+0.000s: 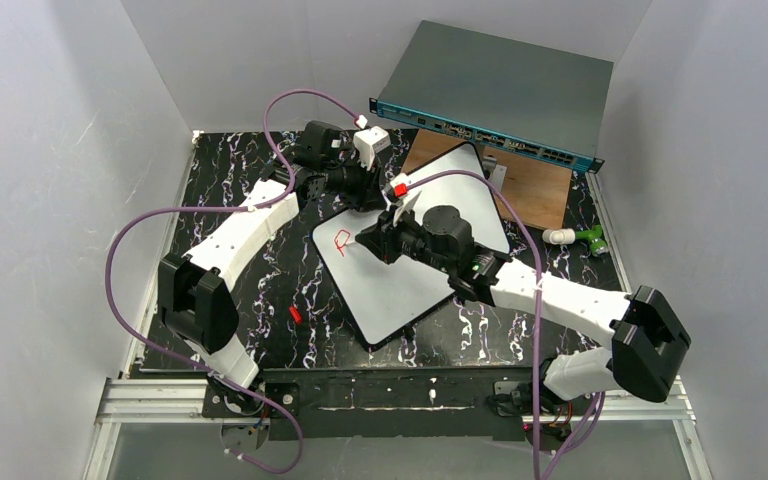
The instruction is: Write a sentence on the whiteboard
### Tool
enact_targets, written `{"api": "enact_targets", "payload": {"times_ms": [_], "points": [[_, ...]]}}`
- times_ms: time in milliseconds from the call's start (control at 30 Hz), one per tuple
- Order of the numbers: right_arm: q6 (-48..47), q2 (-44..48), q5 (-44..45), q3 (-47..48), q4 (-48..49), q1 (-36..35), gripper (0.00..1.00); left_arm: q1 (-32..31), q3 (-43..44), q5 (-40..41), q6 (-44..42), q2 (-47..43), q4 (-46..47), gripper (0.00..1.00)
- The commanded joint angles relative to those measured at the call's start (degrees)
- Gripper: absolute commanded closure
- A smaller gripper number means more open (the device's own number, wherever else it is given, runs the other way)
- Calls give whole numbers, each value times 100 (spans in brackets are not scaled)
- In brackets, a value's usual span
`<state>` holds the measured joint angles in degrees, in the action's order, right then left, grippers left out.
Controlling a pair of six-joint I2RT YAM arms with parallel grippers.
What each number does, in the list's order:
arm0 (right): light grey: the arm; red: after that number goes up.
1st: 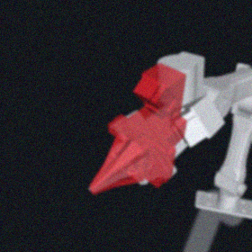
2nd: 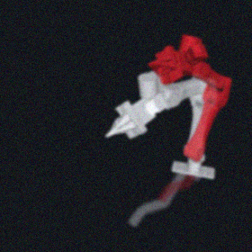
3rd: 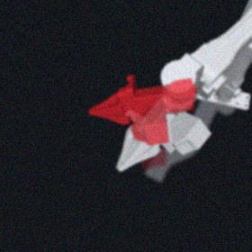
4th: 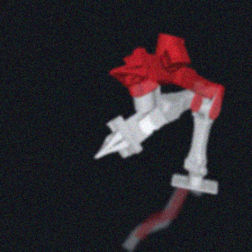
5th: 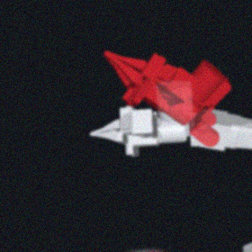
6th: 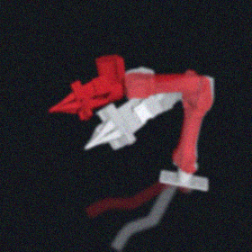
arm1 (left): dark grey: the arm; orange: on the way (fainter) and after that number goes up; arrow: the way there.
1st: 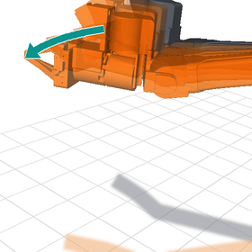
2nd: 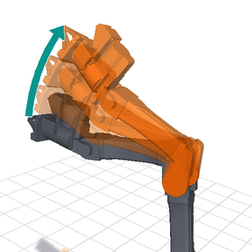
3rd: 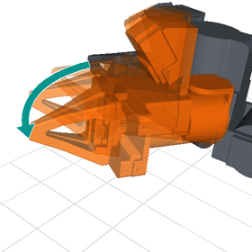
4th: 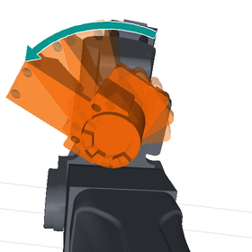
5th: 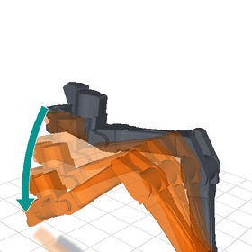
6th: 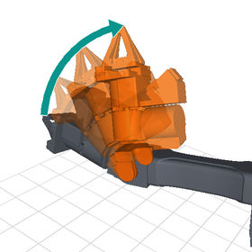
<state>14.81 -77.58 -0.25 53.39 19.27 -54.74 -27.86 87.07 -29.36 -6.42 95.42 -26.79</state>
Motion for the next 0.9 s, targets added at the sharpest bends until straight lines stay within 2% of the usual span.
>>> {"api": "enact_targets", "payload": {"times_ms": [0,867], "points": [[-224,29,804,-207,-391,78,99,-199,-221,467,-525,76,-872,100],[-210,373,850,-446,-393,86,99,-196,-147,450,-525,118,-872,100]]}}
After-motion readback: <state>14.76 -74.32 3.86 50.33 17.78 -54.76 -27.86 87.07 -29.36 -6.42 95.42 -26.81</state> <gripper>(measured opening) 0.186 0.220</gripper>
